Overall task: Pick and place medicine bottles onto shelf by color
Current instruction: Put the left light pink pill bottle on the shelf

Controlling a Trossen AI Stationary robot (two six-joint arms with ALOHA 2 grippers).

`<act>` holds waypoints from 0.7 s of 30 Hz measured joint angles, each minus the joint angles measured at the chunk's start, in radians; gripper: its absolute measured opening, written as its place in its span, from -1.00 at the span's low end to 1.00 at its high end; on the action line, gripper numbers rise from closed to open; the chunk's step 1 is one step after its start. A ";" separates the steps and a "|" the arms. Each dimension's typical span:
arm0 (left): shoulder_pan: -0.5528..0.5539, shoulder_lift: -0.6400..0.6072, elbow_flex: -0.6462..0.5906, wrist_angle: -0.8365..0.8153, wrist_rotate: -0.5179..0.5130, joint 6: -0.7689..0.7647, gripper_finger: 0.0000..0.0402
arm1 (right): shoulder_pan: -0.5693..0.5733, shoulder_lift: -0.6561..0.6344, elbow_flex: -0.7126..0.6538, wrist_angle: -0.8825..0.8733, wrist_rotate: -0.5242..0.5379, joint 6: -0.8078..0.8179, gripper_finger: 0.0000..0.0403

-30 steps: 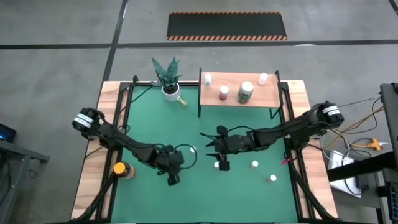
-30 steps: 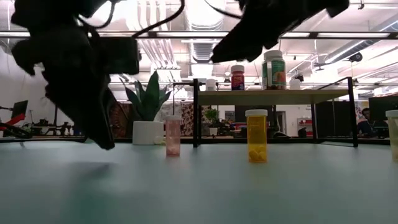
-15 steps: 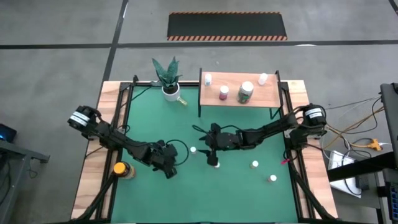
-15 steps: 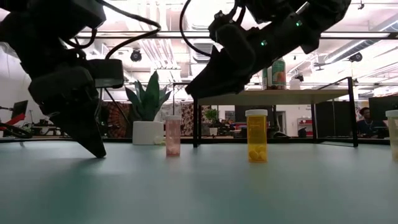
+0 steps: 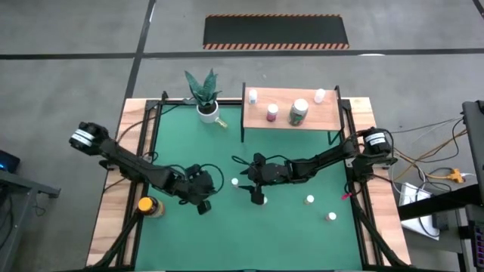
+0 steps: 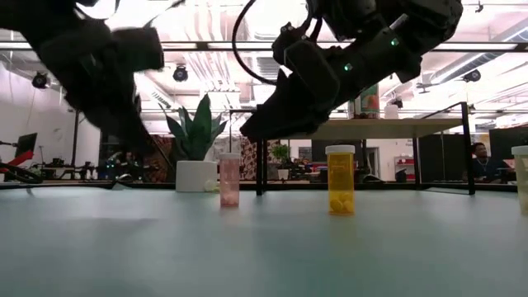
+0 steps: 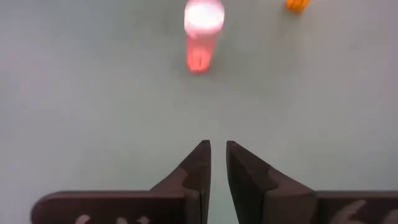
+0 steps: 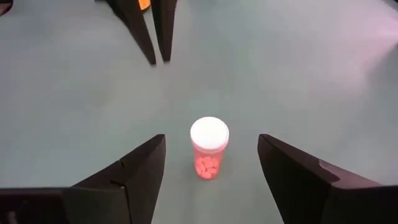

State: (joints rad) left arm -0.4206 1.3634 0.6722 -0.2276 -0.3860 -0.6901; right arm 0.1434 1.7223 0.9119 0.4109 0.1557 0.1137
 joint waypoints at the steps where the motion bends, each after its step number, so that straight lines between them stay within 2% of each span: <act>1: 0.000 -0.016 -0.001 0.001 -0.013 0.017 -0.84 | 0.000 0.004 0.000 0.003 0.001 0.002 0.21; 8: 0.000 -0.072 -0.016 0.008 -0.068 0.065 -0.84 | 0.000 0.037 0.000 0.042 0.002 0.002 0.17; 13: 0.000 -0.081 -0.019 0.008 -0.126 0.076 -0.84 | 0.000 0.114 0.000 0.146 0.001 -0.009 0.16; 21: 0.000 -0.081 -0.021 0.008 -0.137 0.076 -0.84 | 0.000 0.168 0.032 0.171 0.001 -0.027 0.16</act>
State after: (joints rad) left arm -0.4202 1.2819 0.6510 -0.2193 -0.5228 -0.6136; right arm 0.1432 1.8905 0.9441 0.5824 0.1570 0.0868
